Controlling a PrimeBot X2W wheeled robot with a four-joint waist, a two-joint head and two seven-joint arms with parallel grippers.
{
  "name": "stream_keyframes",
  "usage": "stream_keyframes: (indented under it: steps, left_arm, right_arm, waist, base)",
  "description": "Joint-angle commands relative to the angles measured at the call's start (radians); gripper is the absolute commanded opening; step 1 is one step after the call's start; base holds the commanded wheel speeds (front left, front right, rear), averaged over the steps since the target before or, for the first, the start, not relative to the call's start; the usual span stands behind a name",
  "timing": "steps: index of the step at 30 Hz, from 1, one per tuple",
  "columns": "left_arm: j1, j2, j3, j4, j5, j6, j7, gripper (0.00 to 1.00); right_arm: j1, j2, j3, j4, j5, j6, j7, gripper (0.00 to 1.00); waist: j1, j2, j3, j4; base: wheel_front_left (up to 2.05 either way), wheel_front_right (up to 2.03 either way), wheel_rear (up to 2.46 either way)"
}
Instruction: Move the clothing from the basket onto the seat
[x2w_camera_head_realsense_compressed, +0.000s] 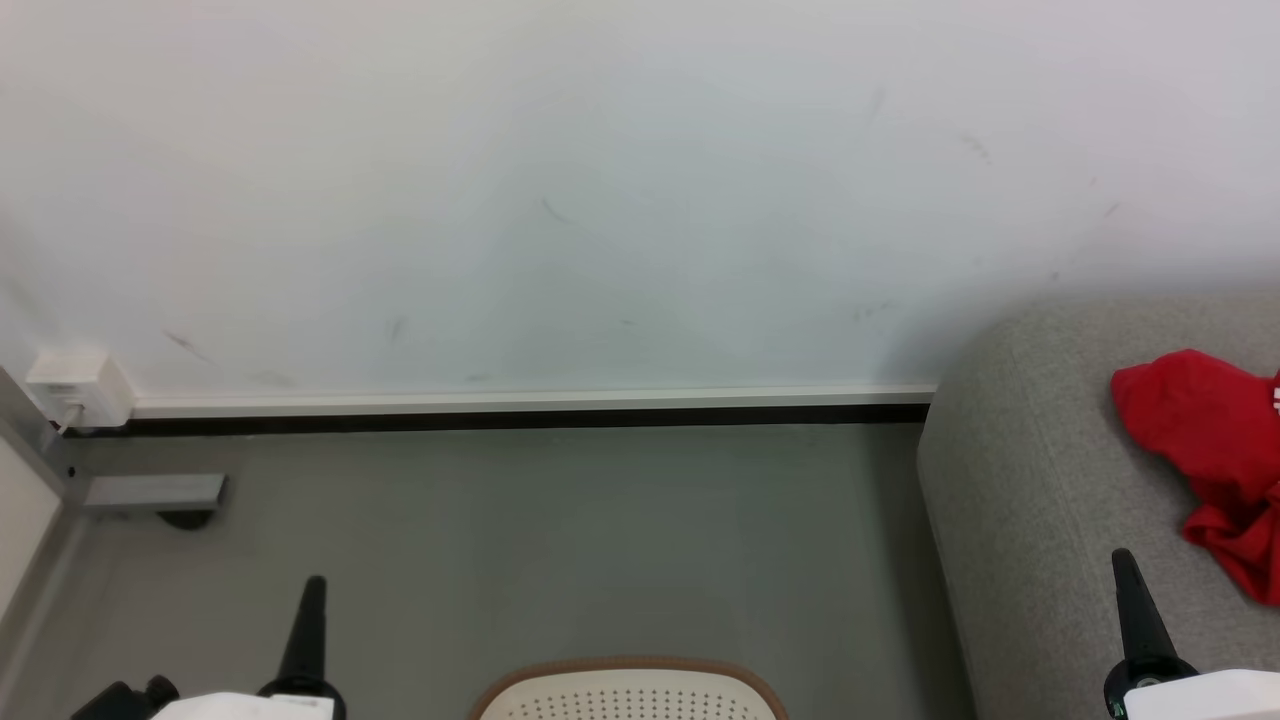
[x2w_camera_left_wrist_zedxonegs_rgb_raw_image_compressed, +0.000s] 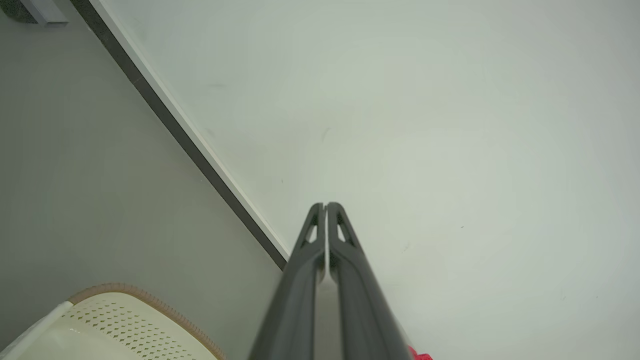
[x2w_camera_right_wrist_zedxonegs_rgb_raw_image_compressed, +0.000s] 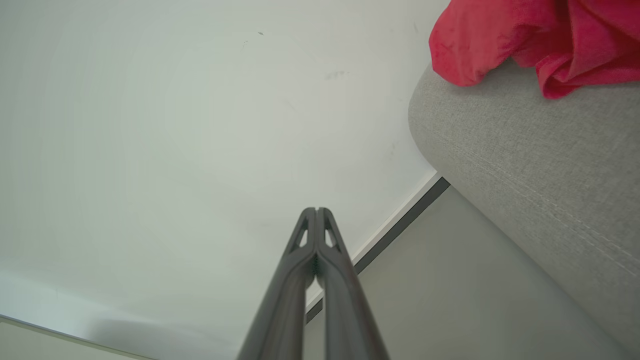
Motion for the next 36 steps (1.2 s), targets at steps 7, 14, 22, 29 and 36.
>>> stream_keyframes:
  steps: [7, 14, 22, 29, 36]
  left_arm:
    - [-0.023, 0.008, 0.006, -0.016, -0.09, -0.007, 0.021, 0.0]
    - [-0.027, 0.009, 0.008, -0.021, -0.157, -0.009, 0.038, 0.0]
    - [-0.03, 0.01, 0.009, -0.026, -0.225, -0.011, 0.058, 0.0]
    - [-0.033, 0.01, 0.011, -0.03, -0.284, -0.012, 0.073, 0.0]
    - [-0.034, 0.011, 0.012, -0.033, -0.34, -0.015, 0.089, 0.0]
  right_arm:
    - [-0.023, 0.005, -0.021, -0.012, 0.071, -0.001, 0.019, 0.0]
    - [-0.026, 0.01, -0.034, -0.014, 0.129, -0.001, 0.038, 0.0]
    - [-0.029, 0.014, -0.049, -0.015, 0.19, -0.002, 0.056, 0.0]
    - [-0.03, 0.018, -0.059, -0.016, 0.242, -0.002, 0.072, 0.0]
    - [-0.031, 0.023, -0.071, -0.017, 0.29, -0.002, 0.088, 0.0]
  waist:
    - [0.0, 0.0, 0.002, 0.0]
    - [0.0, 0.0, 0.004, 0.0]
    - [0.0, 0.0, 0.007, 0.0]
    - [0.0, 0.0, 0.009, 0.0]
    - [0.0, 0.0, 0.011, -0.001]
  base:
    - [0.0, 0.0, 0.0]
    - [0.0, 0.0, 0.0]
    - [0.0, 0.0, 0.0]
    - [0.0, 0.0, 0.0]
    - [0.0, 0.0, 0.0]
